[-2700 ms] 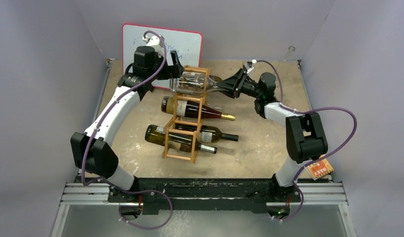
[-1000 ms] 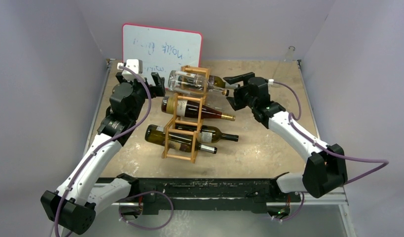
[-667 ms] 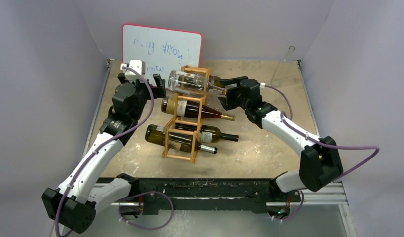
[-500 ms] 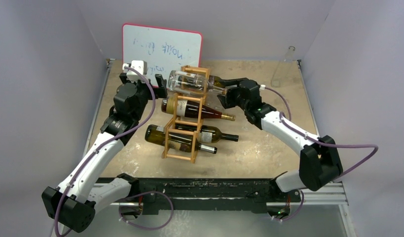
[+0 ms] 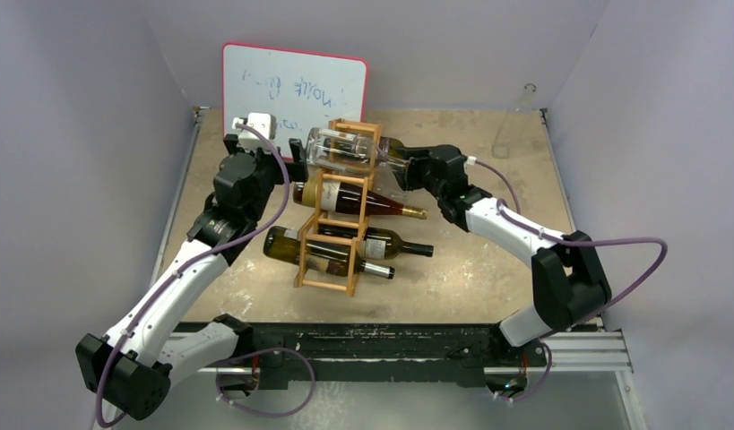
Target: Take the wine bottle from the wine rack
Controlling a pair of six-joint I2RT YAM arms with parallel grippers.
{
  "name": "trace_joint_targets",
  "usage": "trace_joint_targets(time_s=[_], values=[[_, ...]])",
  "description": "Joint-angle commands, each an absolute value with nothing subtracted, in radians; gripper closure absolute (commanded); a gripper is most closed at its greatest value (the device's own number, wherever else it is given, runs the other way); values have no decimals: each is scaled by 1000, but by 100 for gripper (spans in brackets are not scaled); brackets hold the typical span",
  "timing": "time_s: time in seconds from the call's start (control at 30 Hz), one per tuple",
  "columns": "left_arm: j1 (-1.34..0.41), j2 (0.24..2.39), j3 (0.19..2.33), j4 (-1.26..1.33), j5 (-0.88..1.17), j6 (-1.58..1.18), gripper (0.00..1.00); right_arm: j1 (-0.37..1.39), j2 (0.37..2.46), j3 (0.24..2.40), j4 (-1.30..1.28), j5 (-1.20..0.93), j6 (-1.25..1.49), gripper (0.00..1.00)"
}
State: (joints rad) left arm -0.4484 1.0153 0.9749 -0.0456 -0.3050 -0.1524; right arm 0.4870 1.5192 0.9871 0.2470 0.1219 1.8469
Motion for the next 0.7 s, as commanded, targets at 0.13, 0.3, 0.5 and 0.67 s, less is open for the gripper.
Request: trace_joint_targets(time_s=[0.13,0.3,0.5,0.67], values=[[-474,995,971,-6,-343,-121,0,510,1517,1023,264,201,1886,45],[-475,997,974,-6,-338,-123,0,514,1523,1043,251,222,1890,45],[-479,997,971,-7,-337,-118,0,513,1499,1019,264,244,1906,59],[-482,994,970,-8,-339,-118,0,514,1474,1038,261,252,1898,70]])
